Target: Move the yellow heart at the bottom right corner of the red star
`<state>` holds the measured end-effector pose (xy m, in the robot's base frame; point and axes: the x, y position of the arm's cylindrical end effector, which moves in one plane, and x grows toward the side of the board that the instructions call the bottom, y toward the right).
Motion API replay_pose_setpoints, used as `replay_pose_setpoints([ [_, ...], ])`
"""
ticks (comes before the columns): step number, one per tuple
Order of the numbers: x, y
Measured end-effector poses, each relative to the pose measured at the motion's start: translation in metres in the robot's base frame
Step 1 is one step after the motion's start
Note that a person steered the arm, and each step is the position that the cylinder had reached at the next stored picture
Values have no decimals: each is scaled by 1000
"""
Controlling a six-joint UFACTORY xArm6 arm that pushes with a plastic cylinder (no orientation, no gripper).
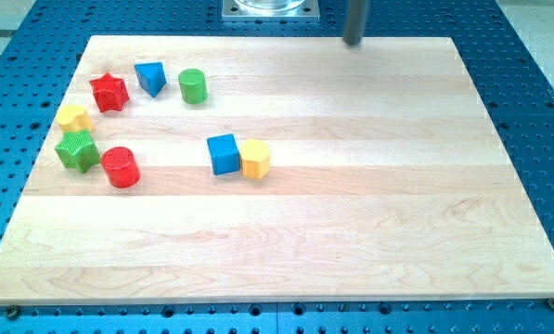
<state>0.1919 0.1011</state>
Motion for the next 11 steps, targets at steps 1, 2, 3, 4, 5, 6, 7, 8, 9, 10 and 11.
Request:
replay_pose_setpoints([
  [1, 0, -65],
  [2, 6, -158],
  [3, 9, -241],
  [4, 52, -324],
  [5, 103, -384],
  [6, 131, -406],
  [7, 162, -404],
  [8, 216, -401],
  [9, 220, -377],
  [10, 200, -342],
  [11, 185, -325],
])
